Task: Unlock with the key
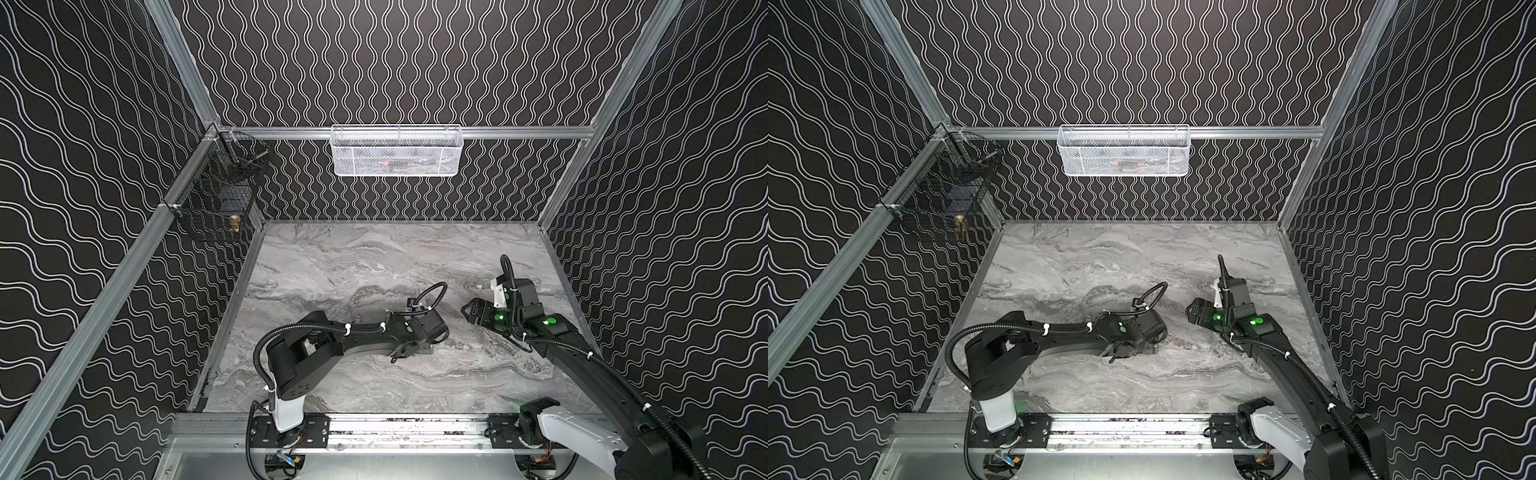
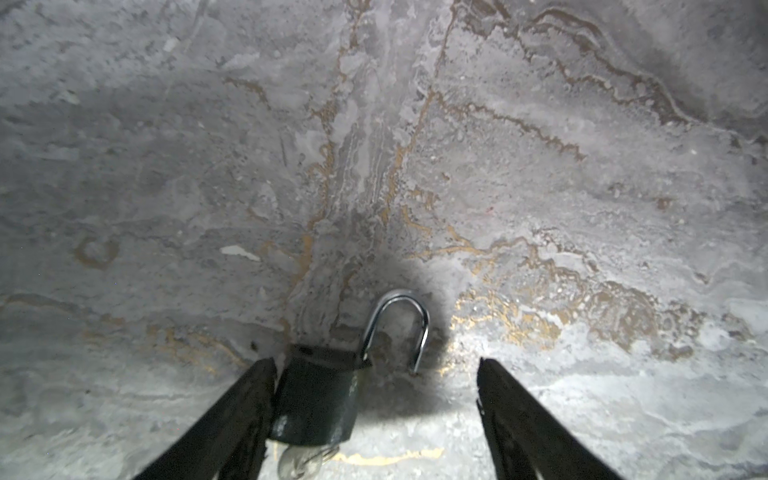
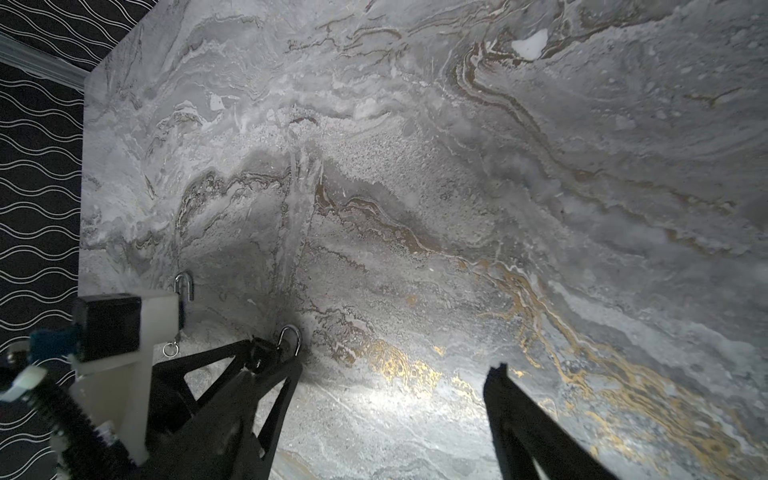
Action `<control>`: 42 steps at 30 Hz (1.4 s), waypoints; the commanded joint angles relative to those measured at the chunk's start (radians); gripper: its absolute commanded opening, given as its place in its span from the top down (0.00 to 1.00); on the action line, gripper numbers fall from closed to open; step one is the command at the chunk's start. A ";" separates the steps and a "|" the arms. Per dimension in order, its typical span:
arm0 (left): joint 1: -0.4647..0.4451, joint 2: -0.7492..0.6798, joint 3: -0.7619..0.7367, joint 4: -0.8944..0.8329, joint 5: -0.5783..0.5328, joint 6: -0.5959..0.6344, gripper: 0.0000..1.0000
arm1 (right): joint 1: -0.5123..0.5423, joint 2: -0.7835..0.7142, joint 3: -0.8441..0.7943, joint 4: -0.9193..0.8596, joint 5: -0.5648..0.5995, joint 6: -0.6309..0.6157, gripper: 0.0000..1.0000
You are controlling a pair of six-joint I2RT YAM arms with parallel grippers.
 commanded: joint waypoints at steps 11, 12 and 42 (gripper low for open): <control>0.001 -0.006 -0.020 0.004 0.050 -0.010 0.01 | -0.003 -0.001 0.004 0.028 -0.028 0.006 0.13; 0.001 -0.003 -0.025 0.002 0.048 -0.009 0.02 | -0.002 -0.001 0.004 0.028 -0.030 0.006 0.13; -0.031 -0.195 -0.295 0.244 0.213 -0.016 0.01 | 0.110 0.129 -0.061 0.203 -0.240 0.044 0.28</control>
